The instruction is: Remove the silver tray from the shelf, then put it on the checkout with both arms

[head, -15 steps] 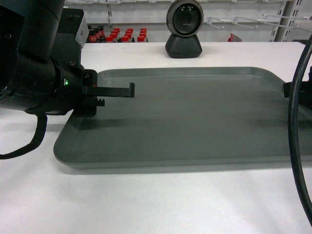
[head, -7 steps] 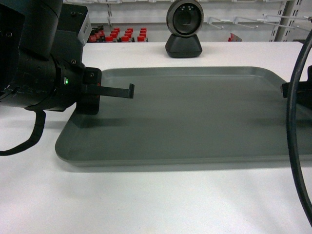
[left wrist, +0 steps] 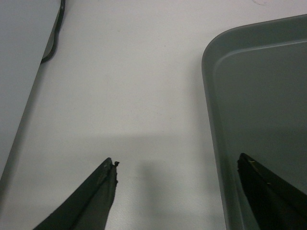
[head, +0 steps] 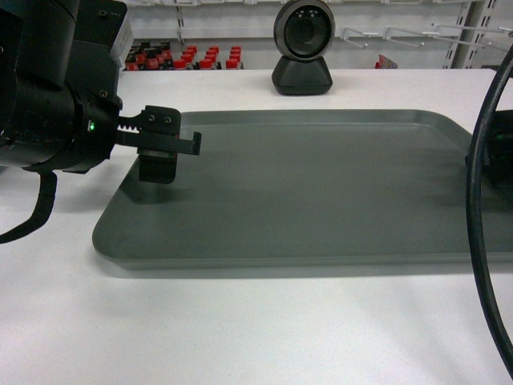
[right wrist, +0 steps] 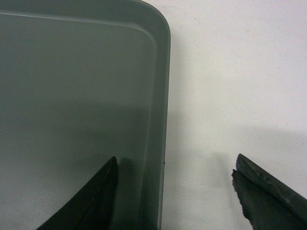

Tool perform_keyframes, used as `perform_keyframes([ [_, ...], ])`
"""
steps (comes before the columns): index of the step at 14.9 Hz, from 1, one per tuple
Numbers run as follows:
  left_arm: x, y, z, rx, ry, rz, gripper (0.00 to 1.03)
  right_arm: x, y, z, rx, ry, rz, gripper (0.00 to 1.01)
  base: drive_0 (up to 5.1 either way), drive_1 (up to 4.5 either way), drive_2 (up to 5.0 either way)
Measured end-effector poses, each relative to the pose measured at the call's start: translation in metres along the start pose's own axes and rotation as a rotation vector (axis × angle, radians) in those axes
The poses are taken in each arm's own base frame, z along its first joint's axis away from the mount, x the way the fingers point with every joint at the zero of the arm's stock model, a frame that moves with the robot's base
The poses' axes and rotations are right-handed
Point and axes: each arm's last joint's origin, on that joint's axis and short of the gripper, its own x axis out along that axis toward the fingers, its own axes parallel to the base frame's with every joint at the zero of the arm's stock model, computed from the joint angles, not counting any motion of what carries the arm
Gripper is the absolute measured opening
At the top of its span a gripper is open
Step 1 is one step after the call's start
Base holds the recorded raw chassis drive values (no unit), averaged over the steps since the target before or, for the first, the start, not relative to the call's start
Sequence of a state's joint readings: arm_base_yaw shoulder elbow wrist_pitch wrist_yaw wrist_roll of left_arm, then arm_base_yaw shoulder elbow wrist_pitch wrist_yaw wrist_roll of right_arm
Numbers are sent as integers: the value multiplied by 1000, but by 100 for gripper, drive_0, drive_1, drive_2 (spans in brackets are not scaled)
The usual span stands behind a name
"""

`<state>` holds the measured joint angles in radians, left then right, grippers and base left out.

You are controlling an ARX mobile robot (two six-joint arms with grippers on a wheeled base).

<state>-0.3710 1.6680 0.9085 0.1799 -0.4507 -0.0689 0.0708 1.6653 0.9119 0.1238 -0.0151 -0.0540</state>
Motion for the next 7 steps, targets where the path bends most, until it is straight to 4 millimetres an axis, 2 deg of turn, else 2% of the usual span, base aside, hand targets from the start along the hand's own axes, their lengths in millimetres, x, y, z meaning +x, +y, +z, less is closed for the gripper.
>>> perform_keyframes([
  [3,0,0,0,2,1,-3,100,0,0,1,0,-2,-1,96,0,0,0],
  [4,0,0,-1,3,3,-6,98,0,0,1,1,-2,0,100,0,0,0],
  [5,0,0,-1,3,3,-7,98,0,0,1,1,-2,0,97,0,0,0],
  [7,0,0,-1,3,6,-17,98,0,0,1,1,-2,0,98,0,0,0],
])
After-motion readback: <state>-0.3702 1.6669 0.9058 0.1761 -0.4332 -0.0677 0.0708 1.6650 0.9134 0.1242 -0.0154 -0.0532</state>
